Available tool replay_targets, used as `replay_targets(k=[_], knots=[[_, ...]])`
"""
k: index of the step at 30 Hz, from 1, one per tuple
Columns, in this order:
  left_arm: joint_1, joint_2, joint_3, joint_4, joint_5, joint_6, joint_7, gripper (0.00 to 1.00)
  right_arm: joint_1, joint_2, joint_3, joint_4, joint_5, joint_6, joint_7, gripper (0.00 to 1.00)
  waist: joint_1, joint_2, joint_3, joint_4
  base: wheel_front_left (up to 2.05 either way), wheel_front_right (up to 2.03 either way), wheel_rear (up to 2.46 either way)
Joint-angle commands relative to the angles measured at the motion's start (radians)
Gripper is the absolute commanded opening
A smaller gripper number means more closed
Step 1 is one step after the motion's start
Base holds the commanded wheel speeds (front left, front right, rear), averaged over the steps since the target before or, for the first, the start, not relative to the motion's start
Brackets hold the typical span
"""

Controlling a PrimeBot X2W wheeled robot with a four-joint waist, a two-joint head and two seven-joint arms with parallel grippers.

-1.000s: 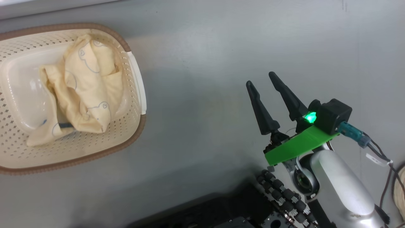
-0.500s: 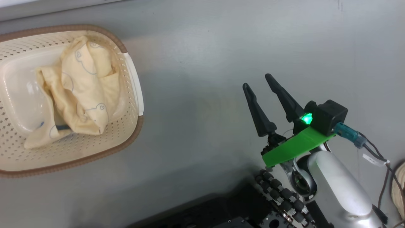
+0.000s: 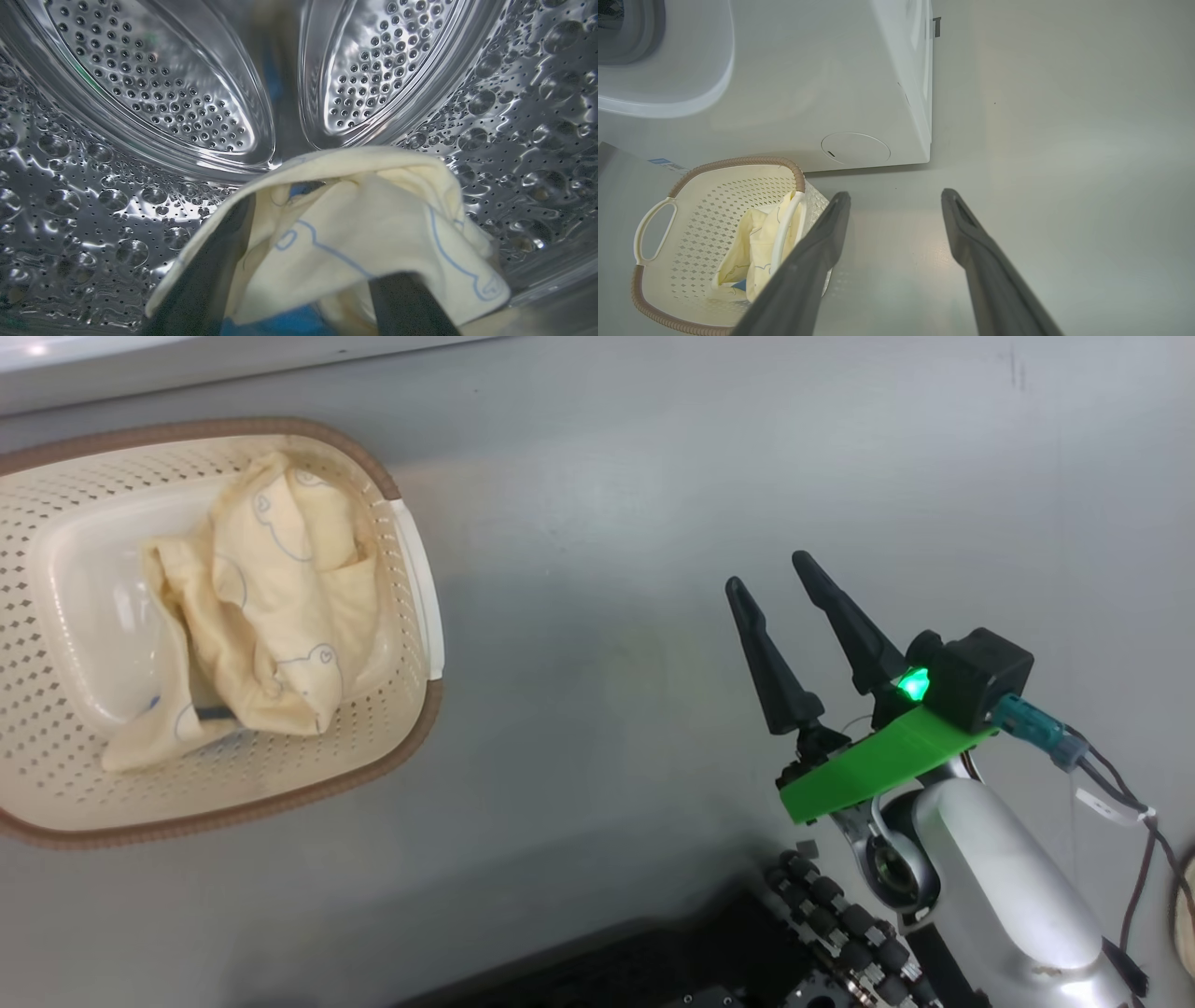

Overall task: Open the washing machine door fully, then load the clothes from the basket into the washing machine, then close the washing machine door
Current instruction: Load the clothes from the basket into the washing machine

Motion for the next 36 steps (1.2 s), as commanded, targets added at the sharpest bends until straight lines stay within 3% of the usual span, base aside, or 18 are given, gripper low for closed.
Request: replay_targets(k=[1, 18, 27, 36], knots=[[-0.034, 0.030, 0.009, -0.016, -0.001, 0.008, -0.011, 1.00, 0.018, 0.002, 0.011, -0.018, 0.004, -0.003, -0.007, 1.00, 0.0000, 0.0000, -0.015, 0.009, 0.00, 0.00, 0.00], [0.069, -0.022, -0.005, -0.007, -0.033, 0.012, -0.048, 1.00, -0.002, -0.009, -0.013, -0.003, 0.001, -0.003, -0.007, 1.00, 0.0000, 0.0000, -0.120, 0.062, 0.00, 0.00, 0.00], [0.252, -0.049, 0.030, -0.106, -0.073, 0.014, -0.050, 1.00, 0.017, -0.024, -0.032, 0.006, -0.005, -0.003, -0.007, 1.00, 0.0000, 0.0000, -0.225, 0.106, 0.00, 0.00, 0.00], [0.541, -0.076, 0.090, -0.287, -0.092, 0.031, -0.051, 1.00, 0.079, -0.043, -0.058, 0.011, -0.013, -0.003, -0.007, 1.00, 0.0000, 0.0000, -0.398, 0.146, 0.00, 0.00, 0.00]])
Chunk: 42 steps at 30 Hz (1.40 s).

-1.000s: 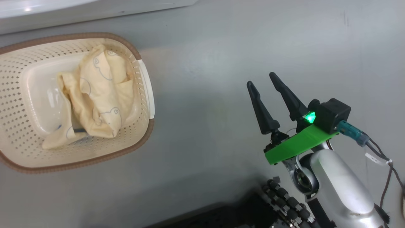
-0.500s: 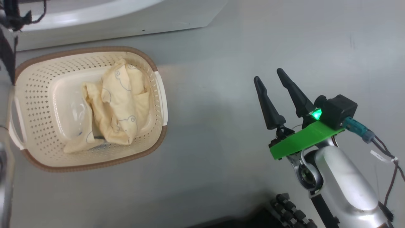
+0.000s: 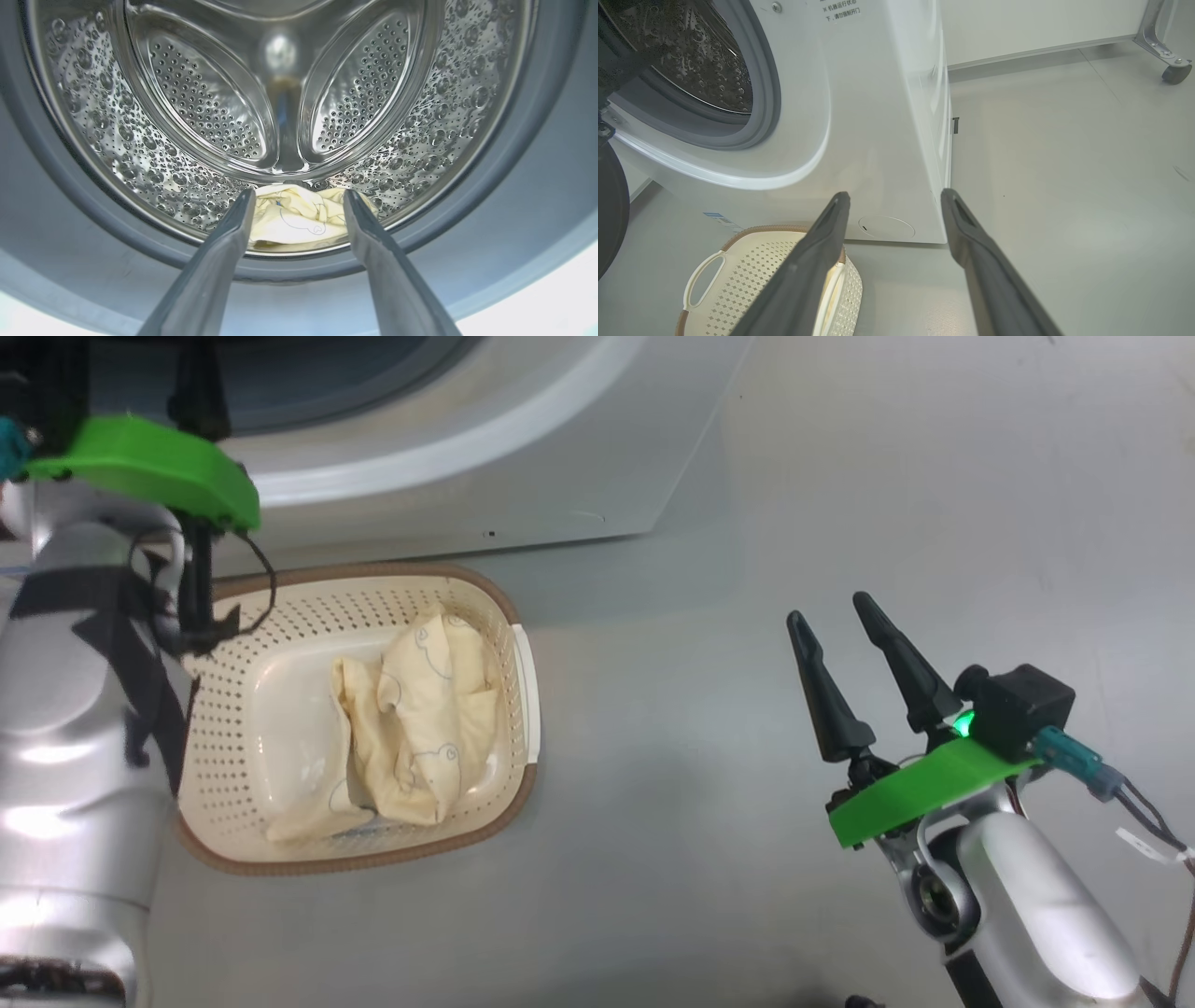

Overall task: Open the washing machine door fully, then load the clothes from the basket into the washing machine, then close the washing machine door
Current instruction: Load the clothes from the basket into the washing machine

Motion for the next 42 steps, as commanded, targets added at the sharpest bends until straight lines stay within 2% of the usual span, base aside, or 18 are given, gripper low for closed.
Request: replay_targets(k=[1, 9, 21, 32, 36, 42], knots=[[0.025, 0.039, 0.032, -0.062, 0.008, 0.009, -0.006, 1.00, 0.028, -0.012, 0.009, -0.026, -0.003, -0.003, -0.007, 1.00, 0.0001, -0.0001, -0.073, 0.025, 0.00, 0.00, 0.00], [0.283, 0.024, 0.136, -0.275, -0.017, 0.034, -0.006, 1.00, 0.097, -0.024, 0.011, -0.033, -0.004, -0.003, -0.007, 1.00, 0.0001, -0.0001, -0.203, 0.050, 0.00, 0.00, 0.00], [0.622, 0.016, 0.189, -0.497, -0.001, 0.064, -0.006, 1.00, 0.180, -0.035, 0.036, -0.035, 0.003, -0.003, -0.007, 1.00, 0.0001, -0.0001, -0.360, 0.061, 0.00, 0.00, 0.00], [0.931, 0.010, 0.210, -0.712, 0.042, 0.141, -0.006, 1.00, 0.241, -0.050, 0.020, -0.055, 0.000, -0.003, -0.007, 1.00, 0.0001, -0.0001, -0.425, 0.054, 0.00, 0.00, 0.00], [0.989, 0.026, 0.197, -0.757, 0.091, 0.172, -0.004, 1.00, 0.261, -0.052, -0.001, -0.068, -0.007, -0.003, -0.007, 1.00, 0.0001, -0.0001, -0.437, 0.062, 0.00, 0.00, 0.00], [1.071, 0.008, 0.197, -0.797, 0.081, 0.196, 0.001, 1.00, 0.279, -0.056, -0.008, -0.083, -0.018, -0.003, -0.007, 1.00, 0.0001, -0.0001, -0.456, 0.060, 0.00, 0.00, 0.00]])
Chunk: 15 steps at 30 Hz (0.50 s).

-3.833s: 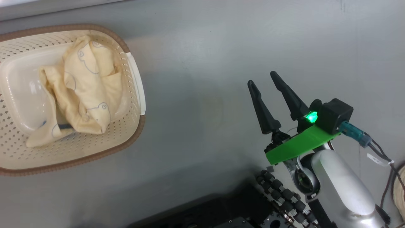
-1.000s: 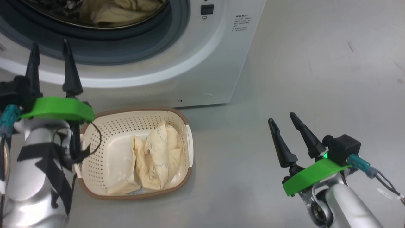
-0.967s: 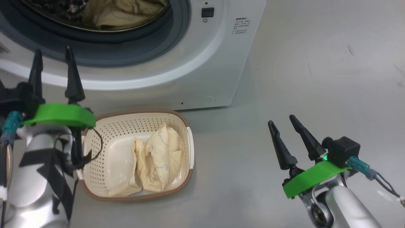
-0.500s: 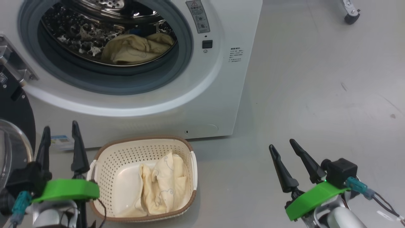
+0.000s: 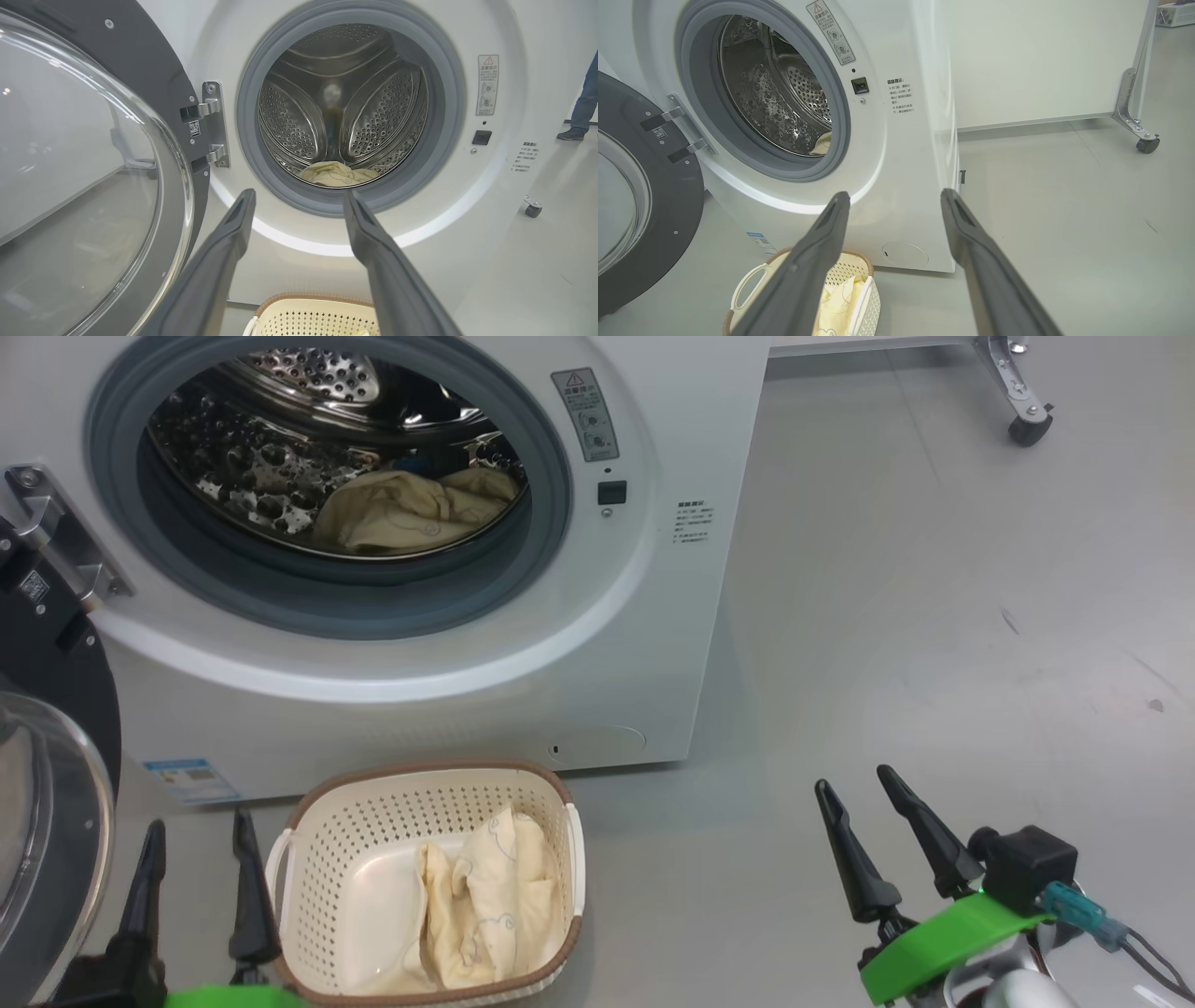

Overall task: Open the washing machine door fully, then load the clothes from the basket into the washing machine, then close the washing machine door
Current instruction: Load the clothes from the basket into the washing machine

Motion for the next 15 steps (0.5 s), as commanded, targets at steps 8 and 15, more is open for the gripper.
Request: replay_targets(k=[8, 15], knots=[[0.075, -0.014, 0.050, -0.051, -0.013, 0.036, -0.003, 1.00, -0.001, -0.022, 0.002, -0.055, -0.024, -0.003, -0.007, 1.00, 0.0001, -0.0001, 0.001, -0.008, 0.00, 0.00, 0.00], [0.094, -0.028, 0.043, -0.050, -0.008, 0.040, -0.005, 1.00, -0.001, -0.021, -0.001, -0.060, -0.028, -0.003, -0.007, 1.00, 0.0001, -0.0001, 0.002, -0.010, 0.00, 0.00, 0.00]])
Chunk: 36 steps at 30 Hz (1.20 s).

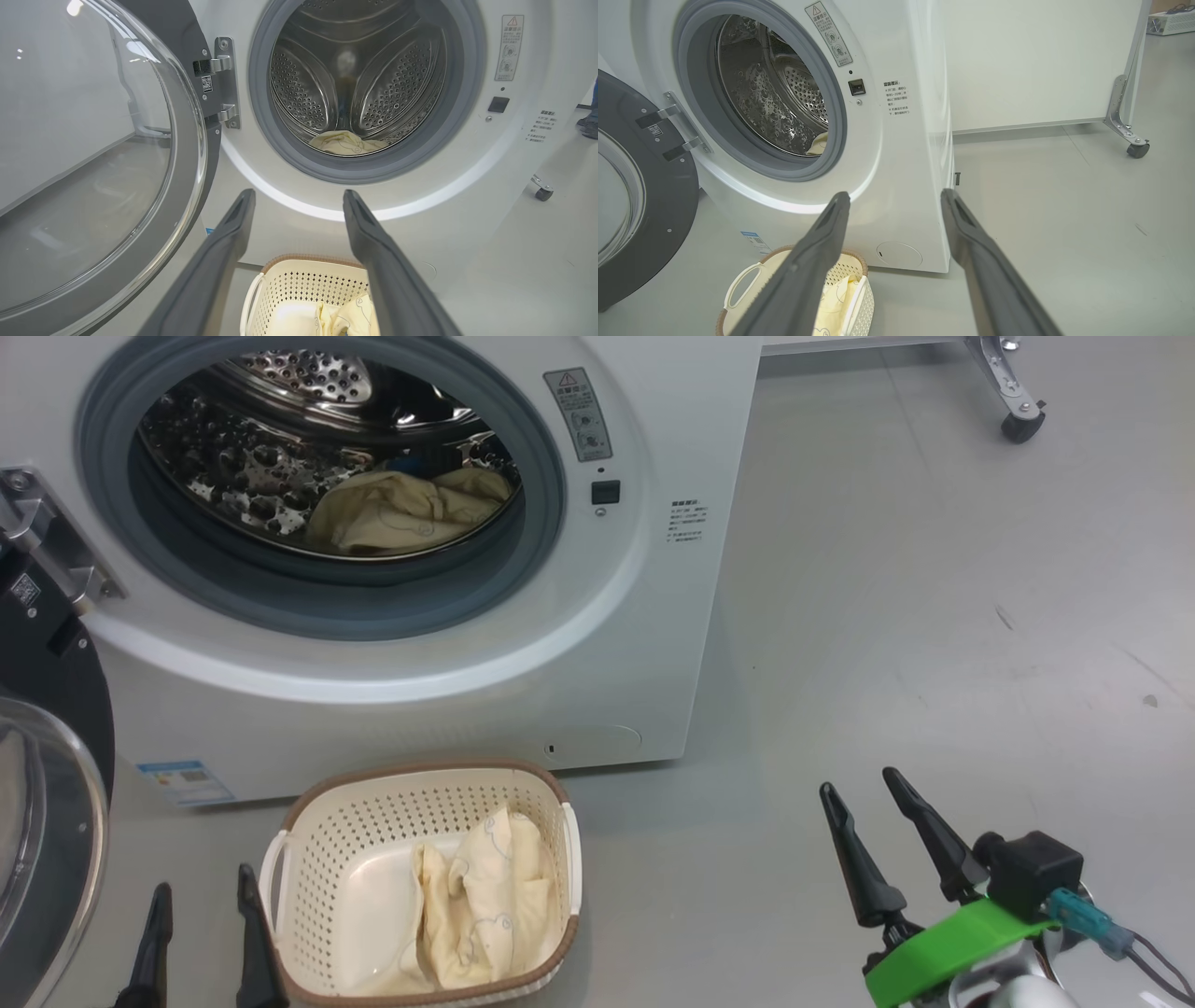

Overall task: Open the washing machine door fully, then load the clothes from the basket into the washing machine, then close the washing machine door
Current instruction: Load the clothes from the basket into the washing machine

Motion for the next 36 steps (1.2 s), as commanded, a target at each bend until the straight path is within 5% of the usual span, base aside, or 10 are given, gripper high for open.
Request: replay_targets(k=[1, 36], knots=[[-0.010, 0.001, 0.034, -0.034, 0.002, 0.003, -0.005, 1.00, -0.019, -0.019, 0.010, -0.037, -0.007, -0.003, -0.007, 1.00, 0.0001, -0.0001, 0.001, -0.001, 0.00, 0.00, 0.00], [-0.044, -0.026, 0.061, -0.027, 0.017, -0.039, -0.007, 1.00, -0.036, -0.017, -0.004, -0.050, -0.009, -0.003, -0.007, 1.00, 0.0001, -0.0001, 0.089, 0.015, 0.00, 0.00, 0.00]])
